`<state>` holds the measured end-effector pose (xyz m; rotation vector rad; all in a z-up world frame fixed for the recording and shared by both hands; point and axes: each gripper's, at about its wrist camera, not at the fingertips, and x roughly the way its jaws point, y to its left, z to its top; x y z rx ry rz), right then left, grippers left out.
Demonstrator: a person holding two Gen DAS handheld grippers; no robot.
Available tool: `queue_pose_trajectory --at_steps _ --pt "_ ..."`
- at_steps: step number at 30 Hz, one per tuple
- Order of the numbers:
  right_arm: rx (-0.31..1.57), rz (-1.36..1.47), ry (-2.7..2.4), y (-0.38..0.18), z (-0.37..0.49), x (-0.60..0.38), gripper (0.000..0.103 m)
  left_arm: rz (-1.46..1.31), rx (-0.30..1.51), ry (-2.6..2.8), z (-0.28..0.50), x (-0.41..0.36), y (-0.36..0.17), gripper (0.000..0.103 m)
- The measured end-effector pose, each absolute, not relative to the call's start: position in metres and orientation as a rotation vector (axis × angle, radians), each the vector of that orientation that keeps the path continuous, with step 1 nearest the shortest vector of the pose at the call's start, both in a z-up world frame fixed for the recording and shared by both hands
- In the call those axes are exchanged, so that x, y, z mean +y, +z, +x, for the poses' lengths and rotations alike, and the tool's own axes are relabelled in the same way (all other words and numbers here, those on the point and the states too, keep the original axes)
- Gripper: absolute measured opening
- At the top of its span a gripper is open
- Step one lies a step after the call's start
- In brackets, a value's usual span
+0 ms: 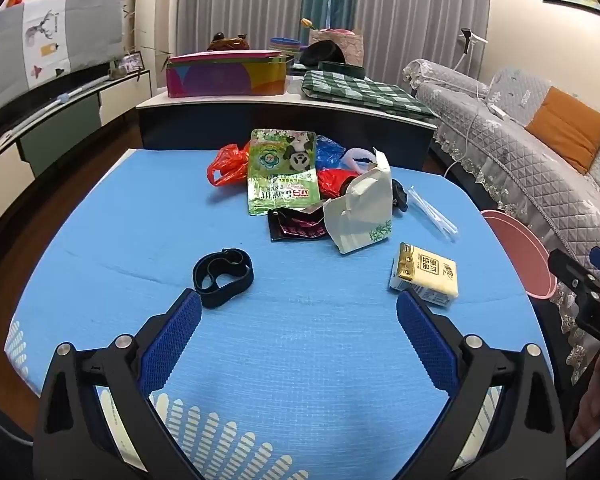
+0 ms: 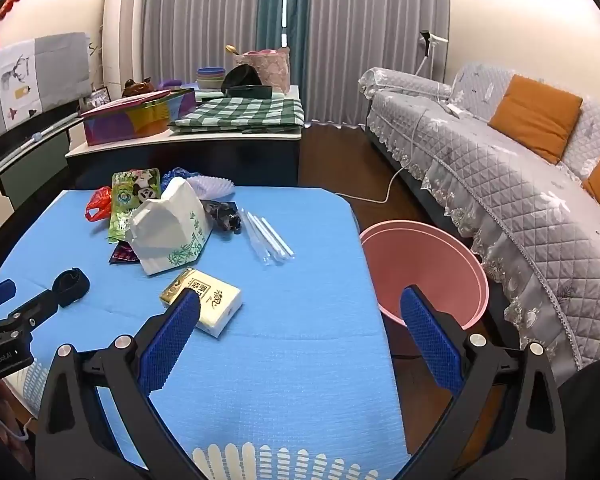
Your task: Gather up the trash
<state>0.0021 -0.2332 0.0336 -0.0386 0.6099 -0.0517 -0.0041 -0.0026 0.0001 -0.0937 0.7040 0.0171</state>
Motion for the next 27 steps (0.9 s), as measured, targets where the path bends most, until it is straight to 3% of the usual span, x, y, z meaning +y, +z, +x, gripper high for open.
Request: queue_pose_trajectory --at_steps 27 --pt "0.603 -0.041 -0.041 0.0326 0.001 -0.2284 0.098 -0.098 0.698 0.013 -0.0019 -0.0039 0.0022 0.095"
